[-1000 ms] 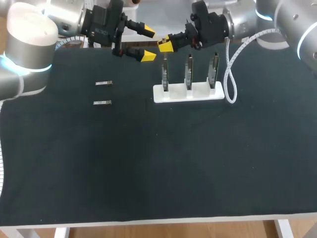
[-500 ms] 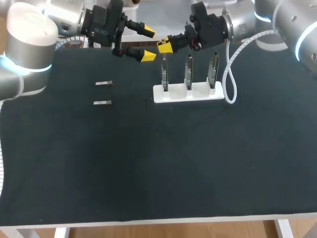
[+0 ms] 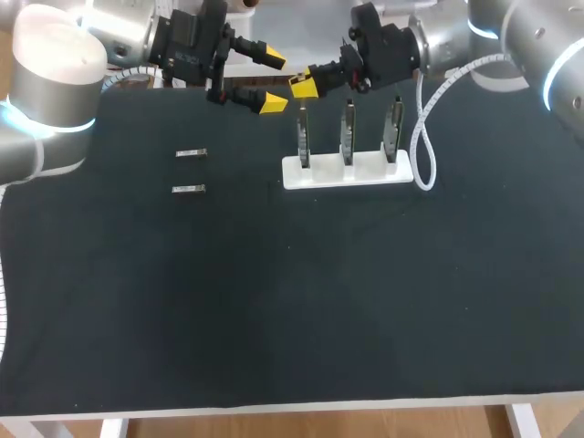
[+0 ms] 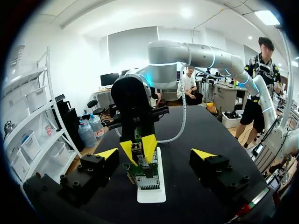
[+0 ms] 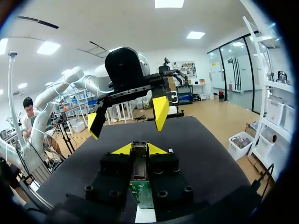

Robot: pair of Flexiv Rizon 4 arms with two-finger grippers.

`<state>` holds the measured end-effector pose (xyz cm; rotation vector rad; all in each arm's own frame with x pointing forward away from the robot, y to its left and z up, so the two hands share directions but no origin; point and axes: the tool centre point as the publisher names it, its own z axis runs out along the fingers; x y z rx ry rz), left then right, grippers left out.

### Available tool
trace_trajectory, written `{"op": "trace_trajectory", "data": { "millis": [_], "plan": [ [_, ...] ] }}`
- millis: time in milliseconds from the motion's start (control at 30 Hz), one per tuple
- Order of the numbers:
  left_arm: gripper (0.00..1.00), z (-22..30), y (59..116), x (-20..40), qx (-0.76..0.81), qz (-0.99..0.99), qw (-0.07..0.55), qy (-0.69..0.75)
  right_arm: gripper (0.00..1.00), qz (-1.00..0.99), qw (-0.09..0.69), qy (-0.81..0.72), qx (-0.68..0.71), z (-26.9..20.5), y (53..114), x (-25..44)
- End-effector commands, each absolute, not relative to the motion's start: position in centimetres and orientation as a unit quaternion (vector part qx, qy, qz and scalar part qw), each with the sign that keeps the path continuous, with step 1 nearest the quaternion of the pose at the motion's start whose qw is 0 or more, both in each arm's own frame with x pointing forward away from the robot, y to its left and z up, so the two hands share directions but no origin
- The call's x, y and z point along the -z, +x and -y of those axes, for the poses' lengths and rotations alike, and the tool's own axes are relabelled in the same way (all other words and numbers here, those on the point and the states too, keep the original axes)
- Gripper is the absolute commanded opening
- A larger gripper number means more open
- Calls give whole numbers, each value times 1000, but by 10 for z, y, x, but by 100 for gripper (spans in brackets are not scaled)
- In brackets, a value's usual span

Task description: Pick up the optical module with the left hand, and insert it into the network port with the right hand.

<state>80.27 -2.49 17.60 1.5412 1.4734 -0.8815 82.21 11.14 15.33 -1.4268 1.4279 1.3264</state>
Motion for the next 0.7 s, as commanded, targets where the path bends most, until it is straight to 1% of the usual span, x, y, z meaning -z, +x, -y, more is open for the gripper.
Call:
{"op": "trace_trajectory", "data": {
  "millis": [33, 700],
  "plan": [
    [100, 25, 804, -176, 350, -583, 404, 612, 0, -515, 315, -577, -550, -113, 831, -152],
    [100, 25, 804, -176, 350, -583, 404, 612, 0, -511, 308, -583, -551, -114, 831, -155]
  ]
}}
